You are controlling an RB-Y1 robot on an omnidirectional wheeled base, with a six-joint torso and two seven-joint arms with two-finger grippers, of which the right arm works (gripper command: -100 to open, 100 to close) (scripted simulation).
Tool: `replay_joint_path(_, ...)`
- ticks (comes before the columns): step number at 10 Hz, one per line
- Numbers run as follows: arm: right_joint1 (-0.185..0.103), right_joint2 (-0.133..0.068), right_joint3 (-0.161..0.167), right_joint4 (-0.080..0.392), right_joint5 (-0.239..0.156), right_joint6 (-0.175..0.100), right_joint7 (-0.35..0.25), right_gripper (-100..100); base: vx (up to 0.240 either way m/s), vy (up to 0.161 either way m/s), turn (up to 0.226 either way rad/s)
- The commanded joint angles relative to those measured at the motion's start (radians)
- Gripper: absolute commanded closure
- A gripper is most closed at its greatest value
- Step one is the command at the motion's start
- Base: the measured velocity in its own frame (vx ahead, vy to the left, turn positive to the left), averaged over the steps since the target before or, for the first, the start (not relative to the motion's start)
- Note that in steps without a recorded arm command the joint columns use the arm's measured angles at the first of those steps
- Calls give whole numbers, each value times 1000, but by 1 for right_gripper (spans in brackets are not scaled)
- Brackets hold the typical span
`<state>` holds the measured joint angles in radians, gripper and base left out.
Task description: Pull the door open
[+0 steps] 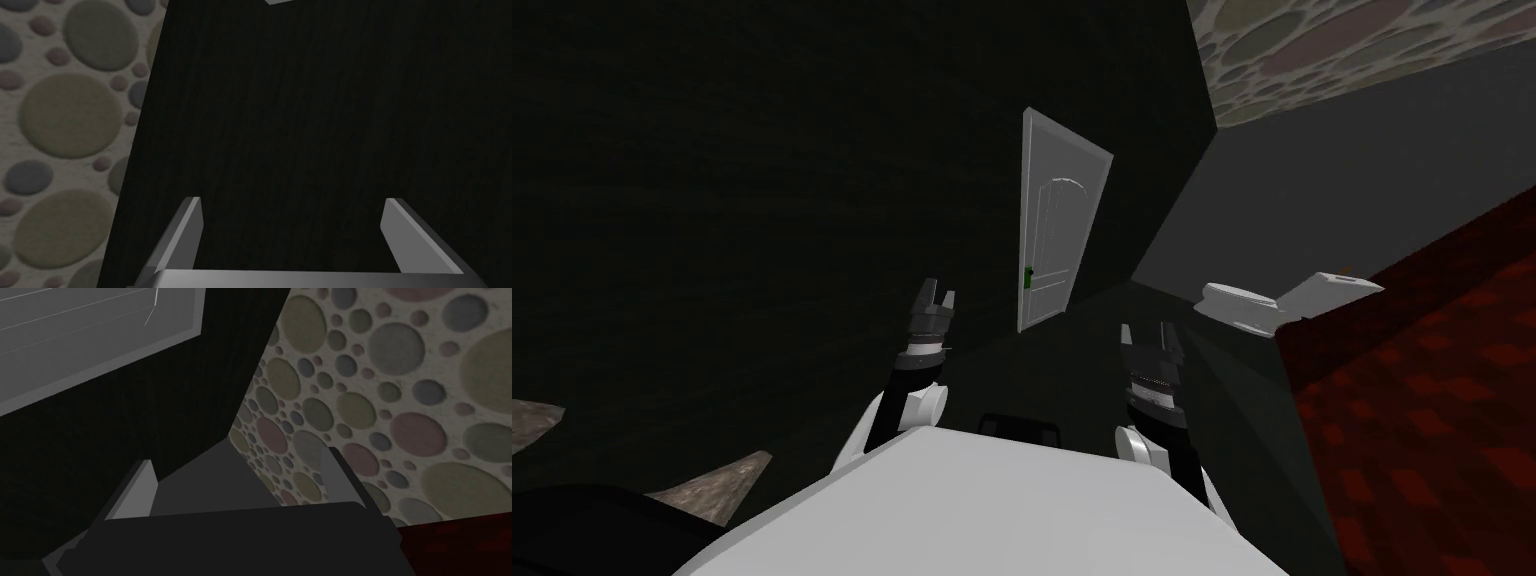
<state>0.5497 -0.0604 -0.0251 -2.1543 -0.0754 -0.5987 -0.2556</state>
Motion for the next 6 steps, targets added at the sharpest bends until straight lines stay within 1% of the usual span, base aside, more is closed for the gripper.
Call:
replay_joint_path(1,17,-7,7,8,-23,-1,-37,-100,154,-40,294)
replay_joint_path(2,24,-12,10,18,-39,-2,-60,-100,169,-59,253)
replay_joint_path(3,28,-14,11,23,-48,-3,-73,-100,158,-41,196)
replay_joint_path(4,36,-19,15,33,-65,-4,-98,-100,161,-12,290)
replay_joint_path(5,41,-21,16,38,-74,-5,-111,-100,145,-26,246)
replay_joint_path(6,49,-25,20,49,-92,-7,-137,-100,140,-57,316)
